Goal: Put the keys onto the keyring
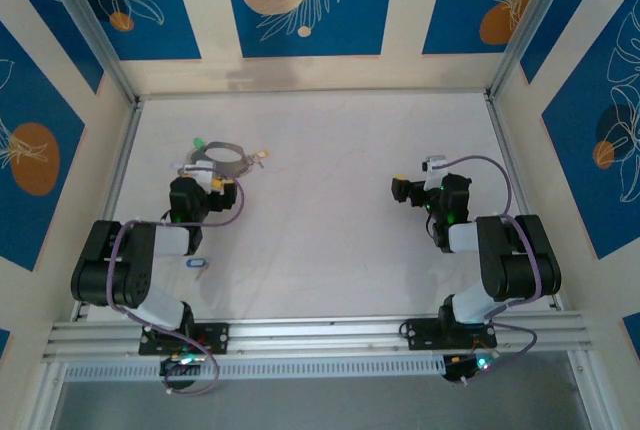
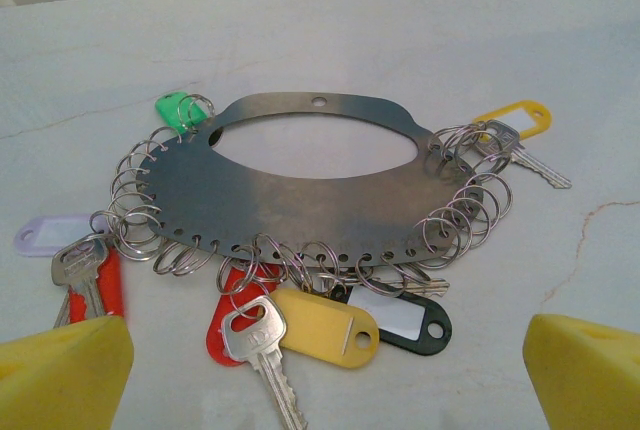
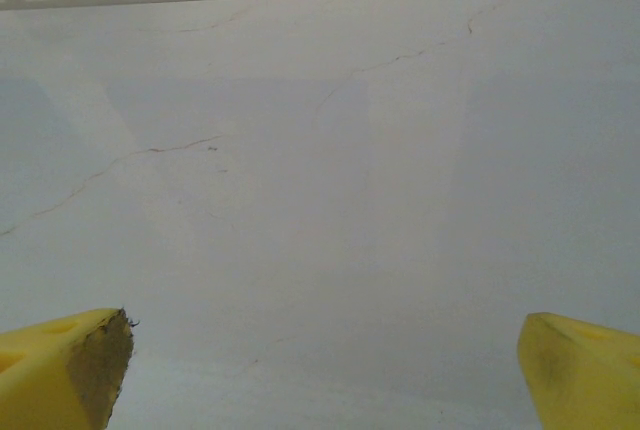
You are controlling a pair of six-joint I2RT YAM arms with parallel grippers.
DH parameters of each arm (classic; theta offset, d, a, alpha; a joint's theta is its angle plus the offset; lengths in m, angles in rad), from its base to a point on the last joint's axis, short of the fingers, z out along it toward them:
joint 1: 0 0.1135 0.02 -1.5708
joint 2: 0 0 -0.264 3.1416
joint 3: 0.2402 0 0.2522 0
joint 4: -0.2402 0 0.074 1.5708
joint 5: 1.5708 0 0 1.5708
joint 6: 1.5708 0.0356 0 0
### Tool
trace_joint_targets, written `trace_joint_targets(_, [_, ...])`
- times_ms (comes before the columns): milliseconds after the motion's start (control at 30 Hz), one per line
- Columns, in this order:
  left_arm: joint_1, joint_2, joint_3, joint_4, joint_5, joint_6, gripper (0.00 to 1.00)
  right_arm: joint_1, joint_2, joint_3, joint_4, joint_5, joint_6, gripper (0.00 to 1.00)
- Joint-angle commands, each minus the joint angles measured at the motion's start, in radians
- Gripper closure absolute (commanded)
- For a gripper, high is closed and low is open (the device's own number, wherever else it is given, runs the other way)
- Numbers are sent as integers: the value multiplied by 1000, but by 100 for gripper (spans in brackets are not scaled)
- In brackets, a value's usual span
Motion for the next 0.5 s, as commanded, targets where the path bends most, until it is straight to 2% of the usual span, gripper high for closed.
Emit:
trace_joint_targets(0, [9, 3, 16, 4, 18, 14, 0, -12, 0, 33, -21, 11, 12, 1])
trace_joint_targets(33, [9, 3, 18, 4, 18, 14, 0, -13, -1, 43, -38, 39, 27, 1])
trace_joint_targets(300, [9, -12, 16, -2, 7, 10, 0, -22, -1, 40, -36, 23, 35, 1])
trace_joint_targets(367, [0, -88, 46, -129, -24, 7, 0, -33, -6, 27, -17, 33, 52, 1])
trace_joint_targets(433, [-2, -147, 92, -256, -52, -6, 0, -29, -17, -29, 66, 153, 98, 1])
trace_joint_targets(467, [-2, -176, 106, -305, -50, -13, 0, -31, -28, -69, 128, 173, 108, 1])
